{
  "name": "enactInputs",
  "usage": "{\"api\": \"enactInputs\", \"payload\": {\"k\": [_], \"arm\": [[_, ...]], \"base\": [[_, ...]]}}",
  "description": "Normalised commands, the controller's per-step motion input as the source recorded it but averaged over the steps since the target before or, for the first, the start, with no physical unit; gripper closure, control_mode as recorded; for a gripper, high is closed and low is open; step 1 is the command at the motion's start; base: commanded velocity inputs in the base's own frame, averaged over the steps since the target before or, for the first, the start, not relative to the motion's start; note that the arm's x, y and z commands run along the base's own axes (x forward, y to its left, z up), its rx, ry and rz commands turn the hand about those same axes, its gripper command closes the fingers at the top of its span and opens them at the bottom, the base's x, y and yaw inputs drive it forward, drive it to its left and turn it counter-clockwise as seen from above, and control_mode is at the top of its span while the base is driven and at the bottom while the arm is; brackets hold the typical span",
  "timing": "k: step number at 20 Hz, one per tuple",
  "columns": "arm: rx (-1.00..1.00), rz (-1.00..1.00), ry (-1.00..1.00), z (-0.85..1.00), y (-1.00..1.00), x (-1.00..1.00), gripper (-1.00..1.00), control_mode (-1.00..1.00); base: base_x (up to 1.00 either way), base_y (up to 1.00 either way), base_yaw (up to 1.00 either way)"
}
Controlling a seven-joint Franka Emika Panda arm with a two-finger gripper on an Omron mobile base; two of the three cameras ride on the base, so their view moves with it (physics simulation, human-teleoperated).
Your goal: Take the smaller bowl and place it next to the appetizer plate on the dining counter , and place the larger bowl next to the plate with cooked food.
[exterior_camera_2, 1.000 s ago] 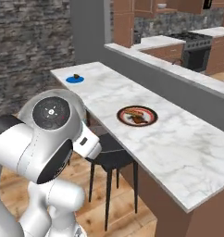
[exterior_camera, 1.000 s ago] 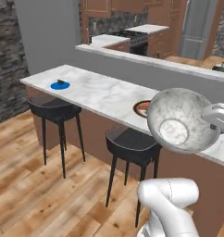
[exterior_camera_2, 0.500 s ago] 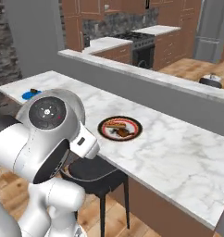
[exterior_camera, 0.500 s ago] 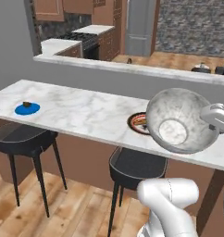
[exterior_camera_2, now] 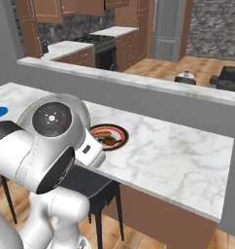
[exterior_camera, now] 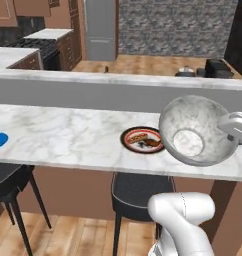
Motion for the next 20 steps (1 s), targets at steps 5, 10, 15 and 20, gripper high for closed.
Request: {"api": "enactInputs", "payload": {"k": [5, 10, 15, 20], "arm": [[0.00, 0.00, 0.00, 0.00, 0.00, 0.00, 1.00, 1.00], [0.00, -0.03, 0.00, -0.03, 0.00, 0.14, 1.00, -1.00], [0.00, -0.02, 0.17, -0.34, -0.07, 0.75, 1.00, -1.00], [0.00, 0.00, 0.24, -0.41, -0.20, 0.73, 1.00, -1.00]], "base": [[0.77, 0.15, -0.41], [0.58, 0.10, -0.25], [0.00, 0.00, 0.00], [0.00, 0.00, 0.00]]}}
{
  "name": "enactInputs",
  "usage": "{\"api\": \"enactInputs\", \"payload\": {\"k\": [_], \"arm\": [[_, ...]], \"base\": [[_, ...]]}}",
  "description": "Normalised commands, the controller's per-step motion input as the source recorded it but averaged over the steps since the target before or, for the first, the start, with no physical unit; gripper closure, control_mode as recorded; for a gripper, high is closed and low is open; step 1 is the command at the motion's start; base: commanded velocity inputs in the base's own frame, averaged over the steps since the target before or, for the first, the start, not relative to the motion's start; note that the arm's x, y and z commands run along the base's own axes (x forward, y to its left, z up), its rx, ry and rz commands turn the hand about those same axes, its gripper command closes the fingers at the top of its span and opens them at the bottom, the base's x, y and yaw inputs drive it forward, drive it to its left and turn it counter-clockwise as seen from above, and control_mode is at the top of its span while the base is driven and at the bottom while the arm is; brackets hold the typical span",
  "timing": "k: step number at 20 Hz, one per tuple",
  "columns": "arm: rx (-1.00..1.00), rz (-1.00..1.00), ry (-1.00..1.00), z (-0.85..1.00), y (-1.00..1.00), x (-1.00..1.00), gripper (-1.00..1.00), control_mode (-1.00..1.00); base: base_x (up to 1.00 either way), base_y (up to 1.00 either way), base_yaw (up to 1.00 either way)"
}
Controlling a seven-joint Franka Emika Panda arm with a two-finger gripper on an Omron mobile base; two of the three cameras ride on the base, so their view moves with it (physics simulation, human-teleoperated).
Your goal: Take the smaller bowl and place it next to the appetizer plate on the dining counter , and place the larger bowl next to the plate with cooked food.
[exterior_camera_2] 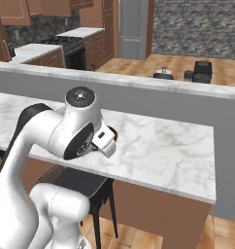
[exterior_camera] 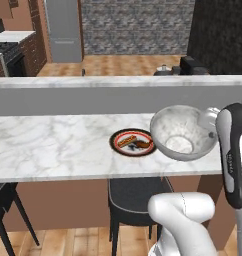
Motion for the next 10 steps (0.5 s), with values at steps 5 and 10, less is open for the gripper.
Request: {"api": "enactInputs", "payload": {"k": [5, 10], "arm": [[0.00, 0.00, 0.21, -0.54, -0.46, 0.44, 1.00, -1.00], [0.00, 0.00, 0.01, -0.53, -0.44, 0.42, 1.00, -1.00]], "base": [[0.00, 0.00, 0.00], [0.00, 0.00, 0.00]]}}
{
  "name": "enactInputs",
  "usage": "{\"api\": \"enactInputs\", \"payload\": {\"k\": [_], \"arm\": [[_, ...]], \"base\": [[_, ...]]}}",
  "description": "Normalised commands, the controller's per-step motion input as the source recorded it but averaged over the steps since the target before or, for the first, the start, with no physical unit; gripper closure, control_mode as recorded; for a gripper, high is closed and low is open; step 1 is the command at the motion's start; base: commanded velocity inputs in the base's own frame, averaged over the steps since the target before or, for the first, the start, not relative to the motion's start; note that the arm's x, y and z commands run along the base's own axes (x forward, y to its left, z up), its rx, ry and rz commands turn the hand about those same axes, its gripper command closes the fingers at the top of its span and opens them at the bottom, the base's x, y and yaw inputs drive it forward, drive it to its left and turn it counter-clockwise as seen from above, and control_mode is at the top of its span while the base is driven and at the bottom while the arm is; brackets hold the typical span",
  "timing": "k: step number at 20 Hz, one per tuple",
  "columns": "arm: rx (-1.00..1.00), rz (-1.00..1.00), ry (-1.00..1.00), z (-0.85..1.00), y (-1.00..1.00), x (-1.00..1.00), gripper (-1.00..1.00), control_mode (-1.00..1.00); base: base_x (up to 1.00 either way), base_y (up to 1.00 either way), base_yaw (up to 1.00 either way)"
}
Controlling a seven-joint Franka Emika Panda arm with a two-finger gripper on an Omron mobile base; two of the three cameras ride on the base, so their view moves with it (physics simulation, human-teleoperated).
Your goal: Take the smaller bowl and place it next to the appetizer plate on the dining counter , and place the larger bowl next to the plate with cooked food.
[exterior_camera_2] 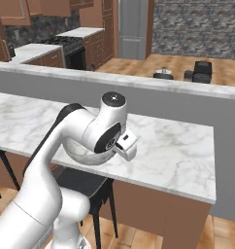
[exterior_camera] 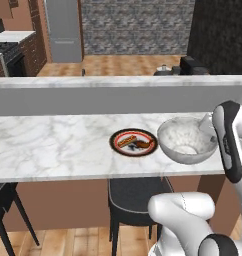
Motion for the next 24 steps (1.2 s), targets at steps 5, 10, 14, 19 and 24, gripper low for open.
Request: {"api": "enactInputs", "payload": {"k": [5, 10, 14, 19, 24], "arm": [[0.03, 0.00, -0.08, -0.59, -0.23, 0.54, 1.00, -1.00], [0.01, -0.03, -0.12, -0.48, -0.14, 0.62, 1.00, -1.00], [0.00, -0.11, 0.00, -0.27, -0.29, 0.54, 1.00, -1.00], [0.00, -0.14, 0.05, -0.06, -0.30, 0.46, 1.00, -1.00], [0.00, -0.11, 0.04, 0.00, -0.06, 0.54, 1.00, -1.00]], "base": [[0.00, 0.00, 0.00], [0.00, 0.00, 0.00], [0.00, 0.00, 0.00], [0.00, 0.00, 0.00], [0.00, 0.00, 0.00]]}}
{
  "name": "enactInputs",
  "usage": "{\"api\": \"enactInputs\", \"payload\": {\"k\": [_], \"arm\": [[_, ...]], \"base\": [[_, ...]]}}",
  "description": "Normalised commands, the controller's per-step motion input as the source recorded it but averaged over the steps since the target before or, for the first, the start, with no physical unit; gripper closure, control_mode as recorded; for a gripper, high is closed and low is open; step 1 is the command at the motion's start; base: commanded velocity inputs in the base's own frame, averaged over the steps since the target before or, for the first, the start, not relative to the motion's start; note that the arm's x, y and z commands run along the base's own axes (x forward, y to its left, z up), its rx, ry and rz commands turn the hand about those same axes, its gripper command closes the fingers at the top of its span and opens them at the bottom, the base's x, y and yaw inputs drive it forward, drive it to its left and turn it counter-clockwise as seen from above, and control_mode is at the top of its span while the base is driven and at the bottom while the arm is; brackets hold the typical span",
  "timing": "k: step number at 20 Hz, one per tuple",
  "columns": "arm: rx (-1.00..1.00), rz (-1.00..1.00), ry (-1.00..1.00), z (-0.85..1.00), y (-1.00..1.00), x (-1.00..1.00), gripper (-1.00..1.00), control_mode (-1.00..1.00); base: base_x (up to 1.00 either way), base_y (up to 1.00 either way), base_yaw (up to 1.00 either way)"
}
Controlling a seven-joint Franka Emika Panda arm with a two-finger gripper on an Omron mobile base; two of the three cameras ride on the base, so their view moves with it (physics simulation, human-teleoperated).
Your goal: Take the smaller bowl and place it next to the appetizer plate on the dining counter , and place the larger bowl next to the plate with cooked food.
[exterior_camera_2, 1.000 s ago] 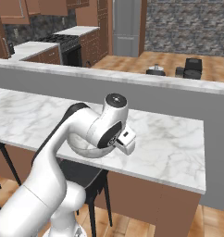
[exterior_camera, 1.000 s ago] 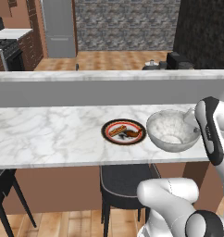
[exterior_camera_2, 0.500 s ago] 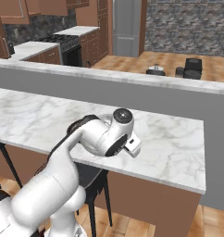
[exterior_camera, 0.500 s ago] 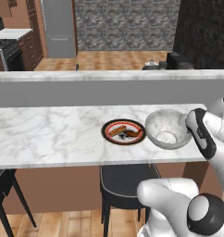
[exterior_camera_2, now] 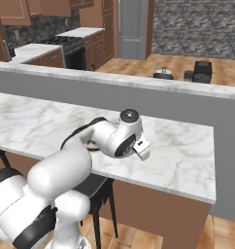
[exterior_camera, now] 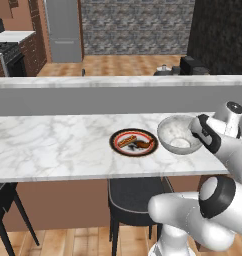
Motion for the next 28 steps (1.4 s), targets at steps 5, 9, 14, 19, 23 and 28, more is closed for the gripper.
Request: {"api": "enactInputs", "payload": {"k": [5, 9, 14, 19, 23, 28], "arm": [[0.00, -0.04, 0.00, -0.06, 0.00, 0.45, 1.00, -1.00], [0.00, -0.02, 0.00, -0.07, -0.02, 0.16, 1.00, -1.00], [0.01, -0.01, 0.00, -0.05, -0.06, 0.07, 1.00, -1.00], [0.00, 0.00, 0.00, -0.12, -0.03, 0.05, 1.00, -1.00], [0.00, 0.00, 0.00, -0.30, -0.04, 0.29, 1.00, -1.00], [0.00, 0.00, 0.00, -0.36, -0.13, 0.49, 1.00, -1.00]], "base": [[0.00, 0.00, 0.00], [0.00, 0.00, 0.00], [0.00, 0.00, 0.00], [0.00, 0.00, 0.00], [0.00, 0.00, 0.00], [0.00, 0.00, 0.00]]}}
